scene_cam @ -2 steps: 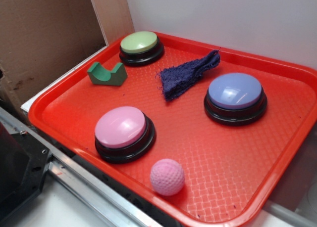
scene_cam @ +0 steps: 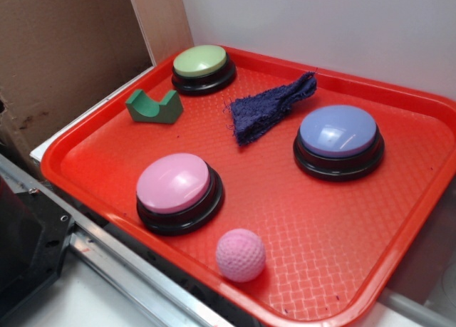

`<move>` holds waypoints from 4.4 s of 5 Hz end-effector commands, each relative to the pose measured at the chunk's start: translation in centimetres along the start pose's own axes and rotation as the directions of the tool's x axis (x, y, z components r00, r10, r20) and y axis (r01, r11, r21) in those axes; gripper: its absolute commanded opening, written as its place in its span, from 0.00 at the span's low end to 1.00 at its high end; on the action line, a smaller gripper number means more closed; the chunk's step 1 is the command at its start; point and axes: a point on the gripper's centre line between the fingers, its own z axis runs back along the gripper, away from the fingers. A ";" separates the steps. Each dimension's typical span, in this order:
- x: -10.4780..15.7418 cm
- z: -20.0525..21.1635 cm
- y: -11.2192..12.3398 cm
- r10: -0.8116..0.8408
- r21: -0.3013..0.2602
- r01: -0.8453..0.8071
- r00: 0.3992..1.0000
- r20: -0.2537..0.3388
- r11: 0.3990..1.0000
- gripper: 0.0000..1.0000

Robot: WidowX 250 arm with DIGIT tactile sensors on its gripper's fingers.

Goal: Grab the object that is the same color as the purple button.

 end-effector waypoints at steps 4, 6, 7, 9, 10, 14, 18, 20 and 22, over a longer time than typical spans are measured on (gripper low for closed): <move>10.9 -8.8 -2.6 -0.281 0.052 0.276 0.953 0.117 0.960 1.00; 15.3 -14.3 -3.0 -0.249 0.059 0.242 0.956 0.155 0.968 1.00; 17.2 -17.5 -3.2 -0.233 0.040 0.229 0.959 0.164 0.973 1.00; 18.7 -21.1 -2.1 -0.195 0.012 0.195 0.972 0.134 0.981 1.00; 18.9 -22.4 -2.1 -0.208 -0.004 0.209 0.972 0.108 0.978 1.00; 18.2 -24.4 -2.7 -0.167 -0.005 0.167 0.985 0.041 0.986 0.00; 17.8 -22.9 -2.2 -0.144 0.027 0.143 0.989 0.027 0.989 0.00; 16.1 -18.7 -2.0 -0.071 0.051 0.070 0.997 0.014 0.996 0.00; 12.6 -11.7 -2.3 -0.105 -0.016 0.105 0.994 -0.023 0.994 0.00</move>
